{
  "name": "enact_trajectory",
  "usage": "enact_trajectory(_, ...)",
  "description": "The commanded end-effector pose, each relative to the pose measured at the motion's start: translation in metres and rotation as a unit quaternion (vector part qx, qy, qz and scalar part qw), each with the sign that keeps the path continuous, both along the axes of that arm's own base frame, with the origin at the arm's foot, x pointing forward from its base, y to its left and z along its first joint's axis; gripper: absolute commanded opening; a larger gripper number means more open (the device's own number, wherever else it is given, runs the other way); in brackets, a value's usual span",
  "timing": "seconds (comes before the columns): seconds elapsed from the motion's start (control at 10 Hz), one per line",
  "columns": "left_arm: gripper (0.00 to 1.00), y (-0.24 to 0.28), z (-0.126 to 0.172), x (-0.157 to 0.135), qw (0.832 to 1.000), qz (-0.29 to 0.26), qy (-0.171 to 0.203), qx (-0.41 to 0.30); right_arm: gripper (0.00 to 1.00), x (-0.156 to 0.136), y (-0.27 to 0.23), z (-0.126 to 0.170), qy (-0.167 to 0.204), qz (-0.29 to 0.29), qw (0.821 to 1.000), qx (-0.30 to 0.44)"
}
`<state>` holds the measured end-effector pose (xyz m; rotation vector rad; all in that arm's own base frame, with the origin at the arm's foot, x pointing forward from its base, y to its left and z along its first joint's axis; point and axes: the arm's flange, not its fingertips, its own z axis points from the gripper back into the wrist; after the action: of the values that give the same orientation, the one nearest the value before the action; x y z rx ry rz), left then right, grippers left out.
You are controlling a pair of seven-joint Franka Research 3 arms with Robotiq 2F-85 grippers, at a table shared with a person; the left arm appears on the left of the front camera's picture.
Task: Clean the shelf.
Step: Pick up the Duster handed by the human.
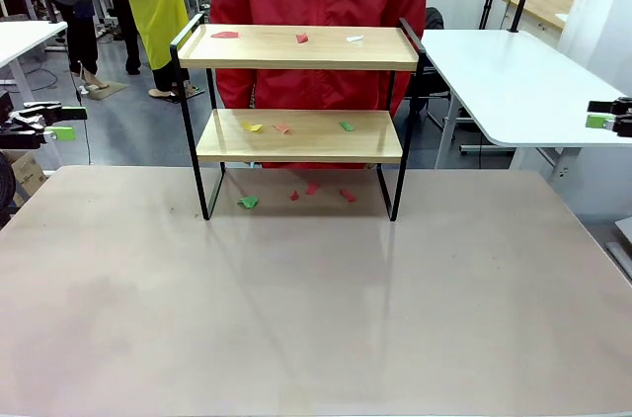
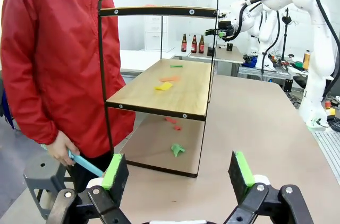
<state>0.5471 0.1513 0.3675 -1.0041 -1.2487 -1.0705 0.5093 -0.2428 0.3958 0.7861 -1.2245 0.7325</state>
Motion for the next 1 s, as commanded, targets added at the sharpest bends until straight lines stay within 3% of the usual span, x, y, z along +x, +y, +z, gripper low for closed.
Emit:
enact_trajectory(0.0, 1.00, -0.0011, 0.0011, -0.0011, 1.000, -0.006, -0.004, 0.000, 1.00, 0.0000, 0.0012, 0.0009, -0.002, 0.000, 1.000, 0.001)
enact_trajectory(0.9, 1.00, -0.0011, 0.0011, -0.0011, 1.000, -0.006, -0.004, 0.000, 1.00, 0.0000, 0.0012, 0.0009, -0.002, 0.000, 1.000, 0.001)
